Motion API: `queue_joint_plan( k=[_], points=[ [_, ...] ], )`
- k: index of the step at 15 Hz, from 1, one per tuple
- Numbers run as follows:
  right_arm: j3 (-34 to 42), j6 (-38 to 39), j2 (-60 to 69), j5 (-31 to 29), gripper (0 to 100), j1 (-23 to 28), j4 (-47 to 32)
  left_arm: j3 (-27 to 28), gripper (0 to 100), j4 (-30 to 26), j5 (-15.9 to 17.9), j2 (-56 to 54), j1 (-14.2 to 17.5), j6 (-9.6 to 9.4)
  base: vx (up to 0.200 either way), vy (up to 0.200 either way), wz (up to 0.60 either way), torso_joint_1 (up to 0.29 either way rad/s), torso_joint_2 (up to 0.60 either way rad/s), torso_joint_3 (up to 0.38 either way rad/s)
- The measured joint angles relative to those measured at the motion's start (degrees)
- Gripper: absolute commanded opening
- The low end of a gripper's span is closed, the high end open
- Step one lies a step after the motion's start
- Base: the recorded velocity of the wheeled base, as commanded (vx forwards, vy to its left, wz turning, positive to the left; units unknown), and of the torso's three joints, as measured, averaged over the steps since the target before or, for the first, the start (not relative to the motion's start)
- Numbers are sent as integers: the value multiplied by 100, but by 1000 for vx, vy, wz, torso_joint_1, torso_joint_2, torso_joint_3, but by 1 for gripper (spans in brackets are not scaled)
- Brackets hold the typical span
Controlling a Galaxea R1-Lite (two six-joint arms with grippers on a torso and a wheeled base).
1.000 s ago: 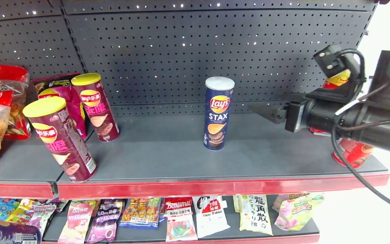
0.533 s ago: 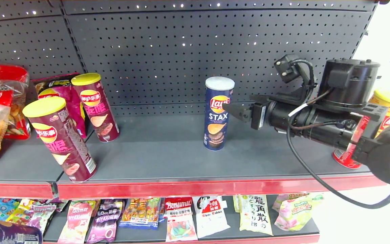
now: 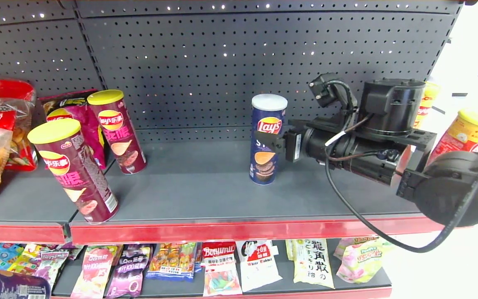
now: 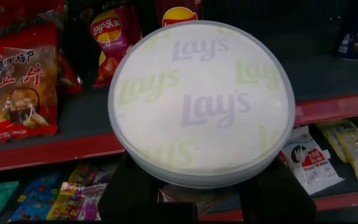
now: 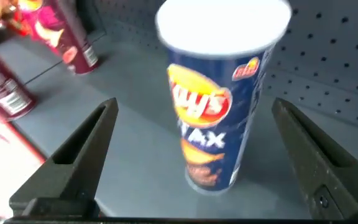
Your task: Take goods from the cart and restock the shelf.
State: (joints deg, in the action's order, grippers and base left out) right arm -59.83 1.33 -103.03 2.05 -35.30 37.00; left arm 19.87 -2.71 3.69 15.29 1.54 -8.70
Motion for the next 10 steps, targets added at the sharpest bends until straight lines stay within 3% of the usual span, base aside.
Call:
queue_joint_plan(
  k=[10],
  points=[
    [-1081, 26, -947, -428, 100, -96, -30, -15, 0, -9, -135, -20, 2, -2, 0, 0, 0, 0, 0, 0]
  ],
)
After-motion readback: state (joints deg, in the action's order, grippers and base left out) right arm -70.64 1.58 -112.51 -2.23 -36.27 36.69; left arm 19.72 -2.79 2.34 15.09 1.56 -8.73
